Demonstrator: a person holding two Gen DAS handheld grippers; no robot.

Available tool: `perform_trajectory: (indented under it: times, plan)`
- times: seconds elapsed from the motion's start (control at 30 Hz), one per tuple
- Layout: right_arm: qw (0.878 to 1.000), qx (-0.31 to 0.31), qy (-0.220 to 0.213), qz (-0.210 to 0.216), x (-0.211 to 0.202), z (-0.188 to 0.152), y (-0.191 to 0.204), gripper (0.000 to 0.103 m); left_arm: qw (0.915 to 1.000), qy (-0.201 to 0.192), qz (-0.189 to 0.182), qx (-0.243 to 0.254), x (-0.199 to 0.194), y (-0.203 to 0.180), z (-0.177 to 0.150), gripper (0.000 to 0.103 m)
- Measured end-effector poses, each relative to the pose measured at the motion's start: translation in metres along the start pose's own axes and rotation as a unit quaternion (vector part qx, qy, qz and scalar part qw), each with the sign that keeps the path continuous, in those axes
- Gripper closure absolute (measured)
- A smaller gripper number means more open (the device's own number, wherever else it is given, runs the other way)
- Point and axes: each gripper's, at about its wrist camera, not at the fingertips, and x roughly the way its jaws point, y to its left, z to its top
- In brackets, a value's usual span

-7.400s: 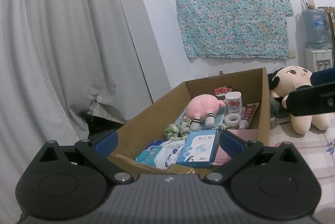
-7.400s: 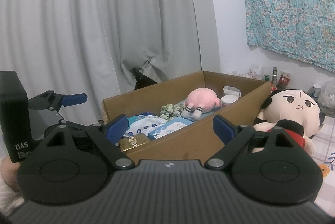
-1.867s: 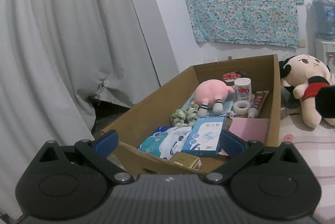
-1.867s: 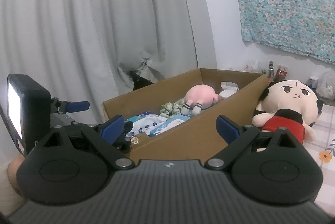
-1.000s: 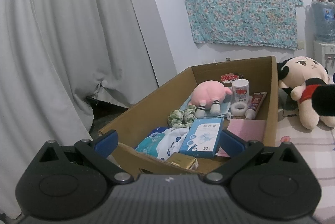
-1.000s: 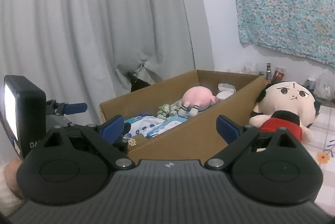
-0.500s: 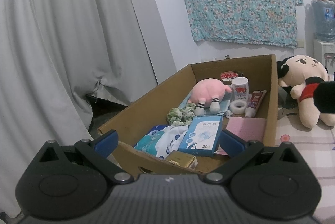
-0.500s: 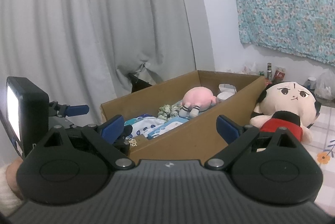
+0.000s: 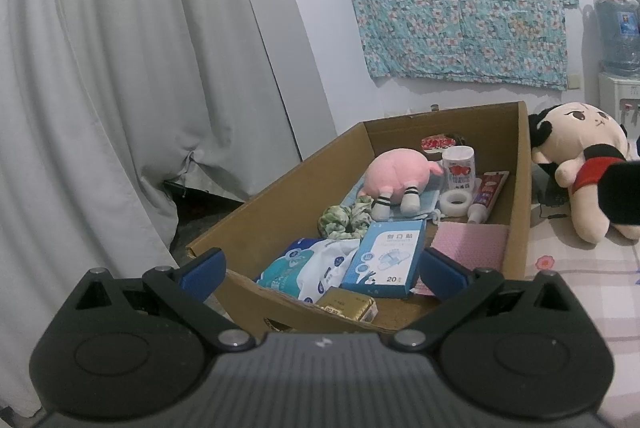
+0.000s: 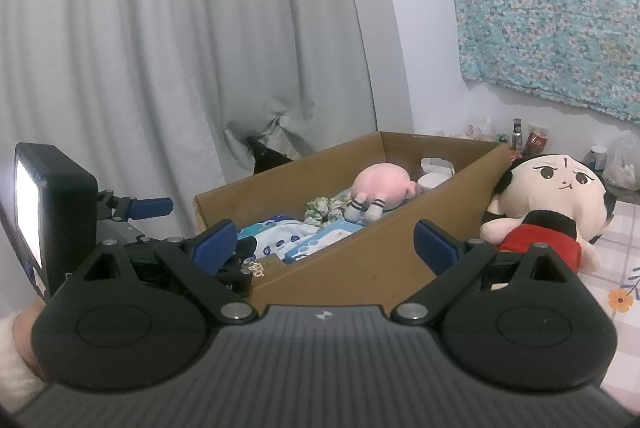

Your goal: Organize soft objects

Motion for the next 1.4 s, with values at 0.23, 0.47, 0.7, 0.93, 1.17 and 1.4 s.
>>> perform_trajectory:
  times: [0.23, 0.47, 0.7, 0.93, 1.17, 1.4]
  plan:
    - [1.0, 0.002, -0.003, -0.002, -0.002, 0.0004, -0.0004, 0.007, 1.0, -0.003, 0.002, 0.002, -0.0005, 0.0, 0.0001, 0.0]
    - [1.0, 0.003, -0.002, 0.0, -0.0014, 0.0007, -0.0008, 0.007, 1.0, -0.006, 0.005, 0.004, -0.0015, -0.0014, 0.0011, 0.0]
    - [1.0, 0.004, 0.003, -0.002, 0.0016, -0.0008, 0.0008, 0.007, 1.0, -0.004, 0.002, 0.002, -0.0021, -0.0016, 0.0022, 0.0]
    - [1.0, 0.004, 0.005, -0.002, 0.0032, -0.0022, 0.0009, 0.007, 1.0, -0.005, 0.0, -0.002, -0.0032, 0.0003, 0.003, 0.0]
    - [1.0, -0.002, -0.002, 0.004, 0.002, -0.0015, 0.0036, 0.007, 1.0, -0.007, 0.004, -0.001, -0.0035, 0.001, 0.0026, 0.0]
    - [1.0, 0.004, -0.005, 0.01, 0.0003, -0.001, 0.0026, 0.007, 1.0, -0.001, 0.005, -0.008, -0.0016, 0.0019, 0.002, 0.0]
